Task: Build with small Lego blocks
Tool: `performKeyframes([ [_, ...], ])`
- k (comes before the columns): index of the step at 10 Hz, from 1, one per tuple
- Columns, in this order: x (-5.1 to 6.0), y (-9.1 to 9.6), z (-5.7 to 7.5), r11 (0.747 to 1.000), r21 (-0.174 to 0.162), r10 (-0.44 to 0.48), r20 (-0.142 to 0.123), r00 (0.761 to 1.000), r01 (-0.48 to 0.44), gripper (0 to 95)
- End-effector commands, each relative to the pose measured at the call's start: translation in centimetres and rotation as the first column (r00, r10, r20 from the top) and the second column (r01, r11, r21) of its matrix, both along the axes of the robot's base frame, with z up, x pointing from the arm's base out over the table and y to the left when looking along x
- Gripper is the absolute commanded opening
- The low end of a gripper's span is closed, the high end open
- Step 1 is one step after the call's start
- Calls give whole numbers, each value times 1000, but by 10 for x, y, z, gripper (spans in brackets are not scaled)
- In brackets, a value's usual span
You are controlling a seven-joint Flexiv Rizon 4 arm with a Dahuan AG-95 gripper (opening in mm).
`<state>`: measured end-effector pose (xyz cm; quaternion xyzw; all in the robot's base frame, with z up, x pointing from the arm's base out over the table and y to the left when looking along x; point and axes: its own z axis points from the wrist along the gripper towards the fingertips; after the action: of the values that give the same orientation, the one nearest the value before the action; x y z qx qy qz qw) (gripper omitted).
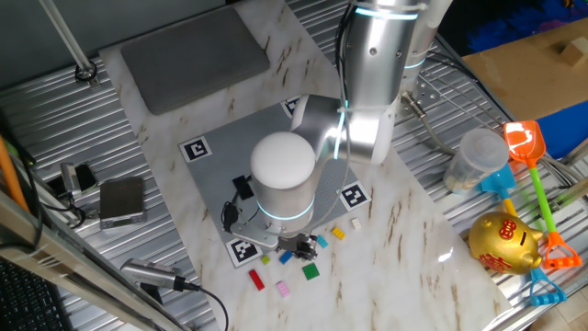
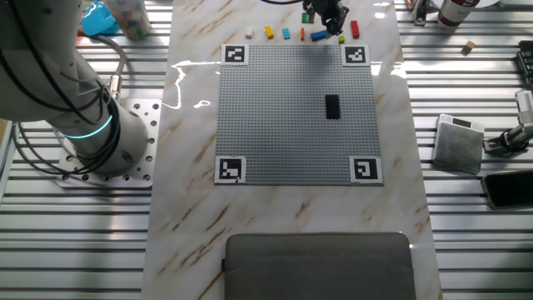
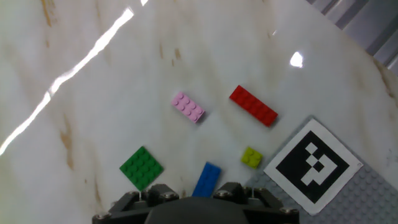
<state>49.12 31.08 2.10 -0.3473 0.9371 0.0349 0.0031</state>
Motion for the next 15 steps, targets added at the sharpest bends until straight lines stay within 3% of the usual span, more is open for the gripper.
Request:
performKeyframes([
  [1,-3,-2,-2,999,-3,-46,2,999,46,380],
  [11,-4,-2,-4,991,0,-134,26,991,134,380],
  [12,-4,-2,-4,991,-1,-135,28,991,135,190],
  [15,-3,-2,-7,991,-4,-135,36,990,135,190],
])
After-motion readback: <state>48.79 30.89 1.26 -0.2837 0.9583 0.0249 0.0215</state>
